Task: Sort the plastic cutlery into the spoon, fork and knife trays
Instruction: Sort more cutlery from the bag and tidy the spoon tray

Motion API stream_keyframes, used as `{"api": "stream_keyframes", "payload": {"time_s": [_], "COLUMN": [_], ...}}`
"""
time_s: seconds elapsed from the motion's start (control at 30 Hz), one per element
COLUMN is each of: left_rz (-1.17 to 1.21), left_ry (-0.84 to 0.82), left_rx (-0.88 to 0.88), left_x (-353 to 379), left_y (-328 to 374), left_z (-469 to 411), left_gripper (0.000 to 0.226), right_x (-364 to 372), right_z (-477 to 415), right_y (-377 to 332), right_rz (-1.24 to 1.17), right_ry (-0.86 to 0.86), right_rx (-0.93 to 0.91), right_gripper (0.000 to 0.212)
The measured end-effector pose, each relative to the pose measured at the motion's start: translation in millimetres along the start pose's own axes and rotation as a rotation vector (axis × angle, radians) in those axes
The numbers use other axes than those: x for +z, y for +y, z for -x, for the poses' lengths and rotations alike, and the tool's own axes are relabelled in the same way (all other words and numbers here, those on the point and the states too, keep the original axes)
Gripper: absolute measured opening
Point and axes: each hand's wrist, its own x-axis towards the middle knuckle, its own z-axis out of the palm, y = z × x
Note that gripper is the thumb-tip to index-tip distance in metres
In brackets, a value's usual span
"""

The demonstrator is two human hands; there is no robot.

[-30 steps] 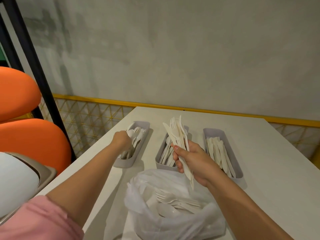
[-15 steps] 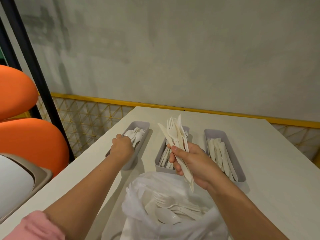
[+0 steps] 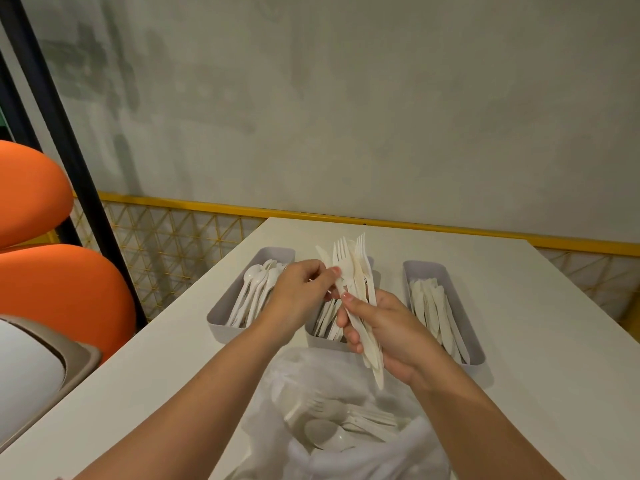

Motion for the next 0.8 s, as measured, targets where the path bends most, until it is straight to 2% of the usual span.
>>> {"api": "stream_keyframes", "payload": {"time_s": [0.23, 0.33, 0.43, 0.53, 0.63, 0.7, 0.8], "left_rz": [0.088, 0.268, 0.43, 0.39, 0.272, 0.126, 0.003], "left_ry": [0.101, 0.238, 0.285, 0.227, 0.049, -0.031, -0.057], "left_rx": [0.003, 0.014, 0.045, 0.028, -0.031, -0.018, 0.013], "left_x": [10, 9, 7, 12, 22, 28, 33], "left_y": [7, 15, 23, 25, 25, 21, 19], "left_z": [-3, -5, -7, -7, -2, 1, 3], "left_gripper": [0.026, 0.022, 0.022, 0.019, 0.008, 0.016, 0.022], "right_x": [-3, -4, -8, -10, -9, -8, -9], "right_z": [3, 3, 1, 0, 0, -1, -1], "right_y": [-4, -6, -7, -7, -8, -7, -8], "right_rz": [0.004, 0.001, 0.006, -0.014, 0.042, 0.082, 0.142], "right_ry": [0.027, 0.05, 0.131, 0.165, 0.176, 0.17, 0.159], "right_rx": [0.011, 0.014, 0.017, 0.028, 0.033, 0.029, 0.014], "right_gripper": [0.02, 0.015, 0.014, 0.013, 0.012, 0.014, 0.03]}}
